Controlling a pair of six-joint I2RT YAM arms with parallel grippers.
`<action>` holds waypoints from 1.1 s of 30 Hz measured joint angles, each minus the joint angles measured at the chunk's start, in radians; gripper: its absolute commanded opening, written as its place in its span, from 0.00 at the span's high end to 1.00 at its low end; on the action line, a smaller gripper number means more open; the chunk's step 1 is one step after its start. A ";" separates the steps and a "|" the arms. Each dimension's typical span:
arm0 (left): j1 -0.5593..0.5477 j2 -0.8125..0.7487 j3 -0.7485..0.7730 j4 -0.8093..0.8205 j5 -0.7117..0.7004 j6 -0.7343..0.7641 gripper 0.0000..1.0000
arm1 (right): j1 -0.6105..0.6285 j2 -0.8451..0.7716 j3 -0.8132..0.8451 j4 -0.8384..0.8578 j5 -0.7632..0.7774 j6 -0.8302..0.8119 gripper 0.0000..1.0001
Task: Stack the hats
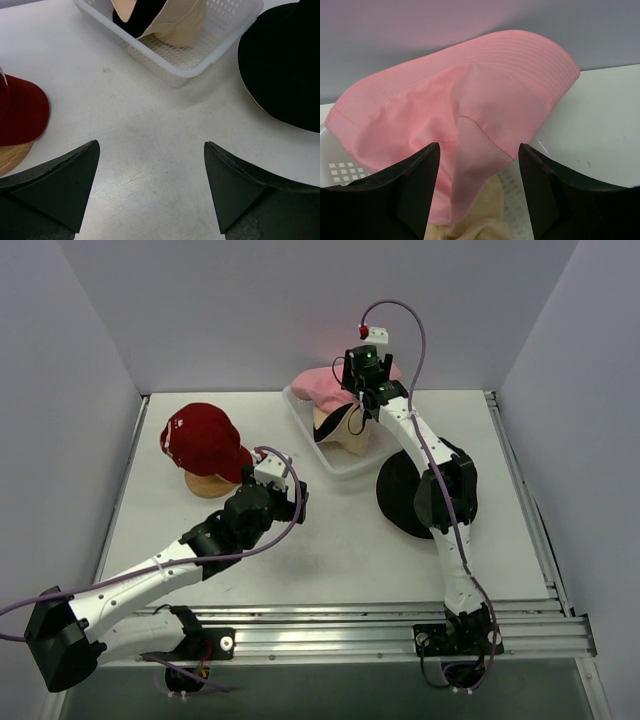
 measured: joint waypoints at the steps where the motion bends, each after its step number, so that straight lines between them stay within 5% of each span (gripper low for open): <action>1: 0.000 0.000 0.000 0.000 0.000 0.000 0.06 | -0.002 0.013 0.006 0.004 -0.007 -0.010 0.41; 7: 0.000 0.005 0.000 0.000 -0.001 0.000 0.06 | -0.007 0.067 0.022 0.014 -0.023 -0.052 0.48; 8: 0.000 0.006 0.000 0.000 -0.001 0.000 0.06 | -0.007 0.073 0.022 0.014 -0.021 -0.061 0.57; 9: 0.000 0.007 0.000 0.000 -0.001 0.000 0.06 | -0.008 0.077 0.022 0.016 -0.018 -0.073 0.78; 12: 0.000 0.010 0.000 0.001 0.000 0.000 0.06 | -0.007 0.079 0.026 0.015 0.007 -0.117 1.00; 22: 0.000 0.000 0.000 0.003 0.018 -0.002 0.02 | 0.027 -0.014 0.074 0.015 0.024 -0.300 1.00; 27: 0.000 -0.056 0.029 -0.032 0.051 -0.027 0.01 | 0.103 -0.295 -0.075 0.037 -0.084 -0.383 1.00; 33: 0.000 -0.095 0.242 -0.218 0.100 -0.057 0.00 | 0.266 -0.581 -0.119 0.019 -0.173 -0.408 1.00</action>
